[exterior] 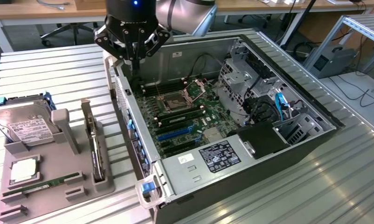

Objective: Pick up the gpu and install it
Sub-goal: 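Reach for the gpu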

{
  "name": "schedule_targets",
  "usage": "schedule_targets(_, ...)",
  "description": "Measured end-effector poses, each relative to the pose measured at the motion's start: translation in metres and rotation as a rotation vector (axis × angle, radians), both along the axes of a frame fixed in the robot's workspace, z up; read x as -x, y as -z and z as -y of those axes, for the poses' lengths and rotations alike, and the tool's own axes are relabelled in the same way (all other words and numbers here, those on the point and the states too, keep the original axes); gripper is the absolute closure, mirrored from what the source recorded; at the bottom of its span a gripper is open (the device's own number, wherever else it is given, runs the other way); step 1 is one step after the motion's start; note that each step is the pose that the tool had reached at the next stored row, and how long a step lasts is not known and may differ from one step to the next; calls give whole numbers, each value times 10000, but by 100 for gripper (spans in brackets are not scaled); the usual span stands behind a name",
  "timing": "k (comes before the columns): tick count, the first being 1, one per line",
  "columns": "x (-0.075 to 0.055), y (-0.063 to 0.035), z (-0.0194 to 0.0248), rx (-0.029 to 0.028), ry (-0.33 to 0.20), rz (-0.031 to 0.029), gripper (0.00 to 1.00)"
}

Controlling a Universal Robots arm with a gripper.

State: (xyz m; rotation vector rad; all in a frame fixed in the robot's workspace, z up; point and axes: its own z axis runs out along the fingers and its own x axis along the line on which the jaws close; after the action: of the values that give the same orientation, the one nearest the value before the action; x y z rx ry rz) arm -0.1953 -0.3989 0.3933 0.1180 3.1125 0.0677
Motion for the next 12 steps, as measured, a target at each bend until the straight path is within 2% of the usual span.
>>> schedule_targets(12, 60, 0, 0, 0, 0, -1, 89)
